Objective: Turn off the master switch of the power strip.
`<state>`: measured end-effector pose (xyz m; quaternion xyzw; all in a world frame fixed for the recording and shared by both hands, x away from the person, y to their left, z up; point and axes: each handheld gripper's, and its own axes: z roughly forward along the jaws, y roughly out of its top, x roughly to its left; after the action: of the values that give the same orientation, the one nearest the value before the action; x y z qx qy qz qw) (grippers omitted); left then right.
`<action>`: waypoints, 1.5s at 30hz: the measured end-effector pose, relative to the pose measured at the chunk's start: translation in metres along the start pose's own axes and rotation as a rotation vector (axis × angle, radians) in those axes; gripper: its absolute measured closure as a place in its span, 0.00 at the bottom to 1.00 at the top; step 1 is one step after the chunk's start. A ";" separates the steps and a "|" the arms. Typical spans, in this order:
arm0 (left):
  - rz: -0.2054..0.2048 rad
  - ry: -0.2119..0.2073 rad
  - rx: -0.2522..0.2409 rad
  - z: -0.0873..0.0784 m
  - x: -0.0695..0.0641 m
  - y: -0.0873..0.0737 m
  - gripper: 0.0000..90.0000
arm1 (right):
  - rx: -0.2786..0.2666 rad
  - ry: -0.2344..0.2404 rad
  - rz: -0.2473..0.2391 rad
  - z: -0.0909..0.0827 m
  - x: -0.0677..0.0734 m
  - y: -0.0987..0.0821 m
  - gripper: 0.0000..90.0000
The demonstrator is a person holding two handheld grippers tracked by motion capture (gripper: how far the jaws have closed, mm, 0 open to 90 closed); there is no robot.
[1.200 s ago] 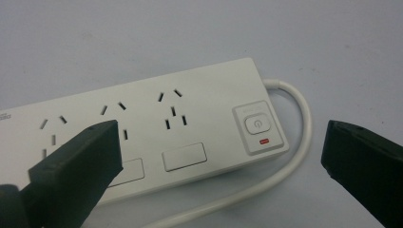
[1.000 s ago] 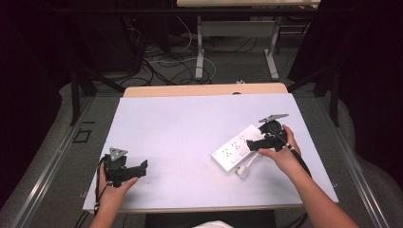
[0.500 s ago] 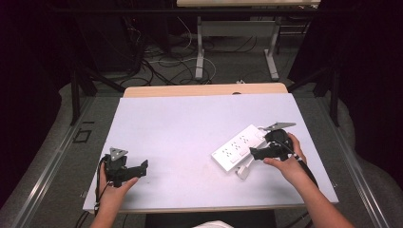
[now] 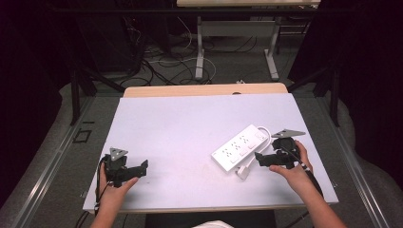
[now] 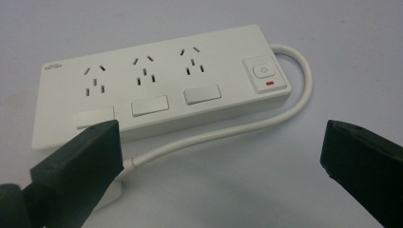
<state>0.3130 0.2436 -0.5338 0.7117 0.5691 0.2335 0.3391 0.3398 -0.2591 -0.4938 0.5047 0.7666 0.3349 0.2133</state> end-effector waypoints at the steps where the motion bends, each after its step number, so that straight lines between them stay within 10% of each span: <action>1: 0.000 0.000 -0.001 0.000 0.000 0.000 0.01 | -0.001 -0.002 0.003 -0.001 -0.001 -0.001 0.00; 45: -0.004 0.002 -0.008 0.000 0.001 0.000 0.01 | -0.119 -0.106 0.177 0.002 -0.048 -0.078 0.00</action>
<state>0.3130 0.2448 -0.5336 0.7089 0.5702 0.2358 0.3417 0.3110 -0.3235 -0.5521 0.5738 0.6855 0.3702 0.2527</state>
